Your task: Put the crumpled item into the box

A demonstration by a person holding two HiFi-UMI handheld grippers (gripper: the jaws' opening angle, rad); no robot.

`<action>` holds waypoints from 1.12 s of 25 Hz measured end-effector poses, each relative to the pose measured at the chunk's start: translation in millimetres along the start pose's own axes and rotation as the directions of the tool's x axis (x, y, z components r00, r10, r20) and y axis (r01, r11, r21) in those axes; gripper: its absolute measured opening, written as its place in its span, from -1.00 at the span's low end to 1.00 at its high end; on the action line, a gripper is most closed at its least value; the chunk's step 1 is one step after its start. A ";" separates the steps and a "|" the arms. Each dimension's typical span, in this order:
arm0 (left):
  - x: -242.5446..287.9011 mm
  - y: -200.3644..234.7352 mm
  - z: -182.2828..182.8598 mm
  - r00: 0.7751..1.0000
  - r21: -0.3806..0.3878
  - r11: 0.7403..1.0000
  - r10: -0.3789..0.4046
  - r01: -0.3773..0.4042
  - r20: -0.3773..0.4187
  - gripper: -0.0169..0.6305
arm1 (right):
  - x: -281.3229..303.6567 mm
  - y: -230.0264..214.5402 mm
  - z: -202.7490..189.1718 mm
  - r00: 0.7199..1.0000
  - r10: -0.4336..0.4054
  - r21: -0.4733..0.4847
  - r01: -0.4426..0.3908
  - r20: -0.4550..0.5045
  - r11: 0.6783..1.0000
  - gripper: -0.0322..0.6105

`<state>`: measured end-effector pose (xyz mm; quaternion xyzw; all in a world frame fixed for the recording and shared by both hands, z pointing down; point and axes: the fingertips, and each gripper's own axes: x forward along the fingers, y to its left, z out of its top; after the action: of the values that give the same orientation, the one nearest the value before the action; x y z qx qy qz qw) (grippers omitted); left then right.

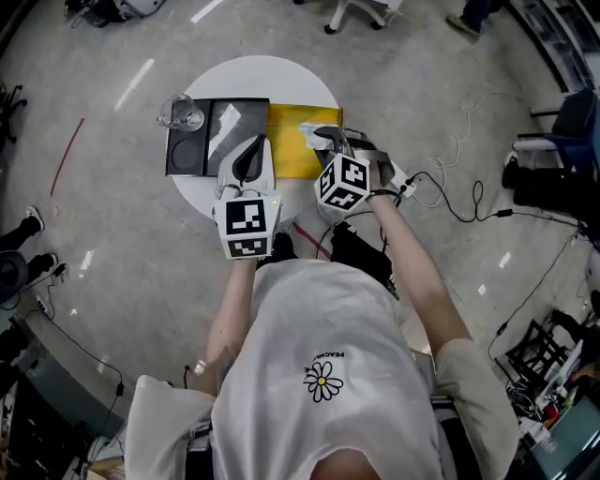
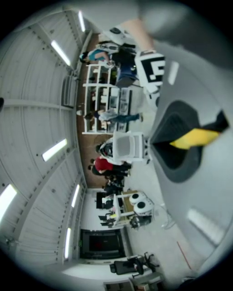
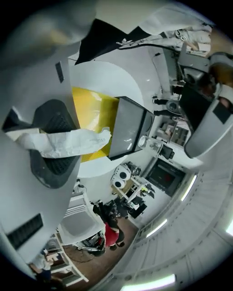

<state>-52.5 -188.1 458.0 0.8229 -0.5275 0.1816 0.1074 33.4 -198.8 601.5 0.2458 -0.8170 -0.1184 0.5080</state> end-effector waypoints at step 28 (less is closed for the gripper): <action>-0.6 11.8 -35.4 0.996 -0.037 0.999 0.024 -0.027 -0.090 -0.95 | 76.3 33.2 -18.1 0.961 0.248 0.120 -0.234 -0.121 0.965 -0.23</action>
<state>-69.9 -179.5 489.9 0.8051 -0.5359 0.2096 0.1441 12.4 -209.3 683.4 0.1781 -0.8097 0.0045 0.5591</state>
